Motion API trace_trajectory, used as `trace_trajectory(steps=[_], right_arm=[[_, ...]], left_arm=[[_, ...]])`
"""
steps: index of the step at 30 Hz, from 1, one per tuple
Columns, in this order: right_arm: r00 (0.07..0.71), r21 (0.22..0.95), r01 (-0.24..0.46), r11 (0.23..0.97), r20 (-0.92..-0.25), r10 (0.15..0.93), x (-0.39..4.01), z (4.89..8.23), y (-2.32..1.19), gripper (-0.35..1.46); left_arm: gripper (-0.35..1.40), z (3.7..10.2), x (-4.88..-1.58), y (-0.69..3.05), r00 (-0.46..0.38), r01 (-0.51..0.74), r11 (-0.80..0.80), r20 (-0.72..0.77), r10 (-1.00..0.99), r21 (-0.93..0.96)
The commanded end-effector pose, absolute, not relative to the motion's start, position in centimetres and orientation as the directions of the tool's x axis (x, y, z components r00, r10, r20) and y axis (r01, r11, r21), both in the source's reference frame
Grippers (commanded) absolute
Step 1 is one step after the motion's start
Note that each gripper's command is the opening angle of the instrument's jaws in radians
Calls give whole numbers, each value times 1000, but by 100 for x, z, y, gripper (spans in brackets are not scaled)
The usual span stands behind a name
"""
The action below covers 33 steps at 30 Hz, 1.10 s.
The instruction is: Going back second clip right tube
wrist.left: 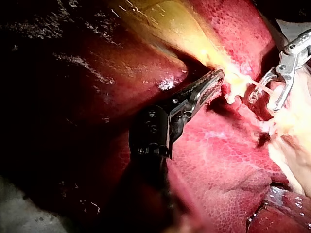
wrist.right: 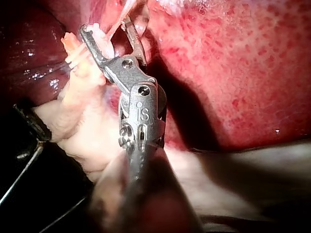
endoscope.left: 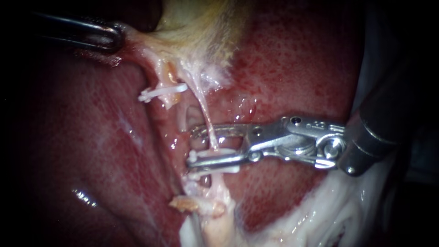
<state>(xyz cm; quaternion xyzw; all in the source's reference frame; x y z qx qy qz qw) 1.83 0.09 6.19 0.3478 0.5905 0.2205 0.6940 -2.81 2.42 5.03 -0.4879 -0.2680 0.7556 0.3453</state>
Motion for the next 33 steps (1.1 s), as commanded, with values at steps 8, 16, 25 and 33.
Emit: trace_trajectory(steps=[8, 16, 25, 33], right_arm=[[199, 733, 178, 656, -680, 706, 188, 601, -3, 49], [196, 732, 190, 654, -681, 705, 185, 607, 0, 46], [250, 721, 49, 692, -679, 690, 171, 629, 13, 47], [347, 553, 35, 832, -788, 509, 140, 608, 17, 48]], left_arm=[[-35, 503, -282, 242, -286, -260, -618, -552, 783, -742], [-35, 504, -283, 241, -286, -261, -618, -553, 783, -741], [-35, 502, -285, 240, -285, -263, -618, -553, 783, -741], [-35, 502, -284, 240, -285, -262, -618, -553, 783, -741]])
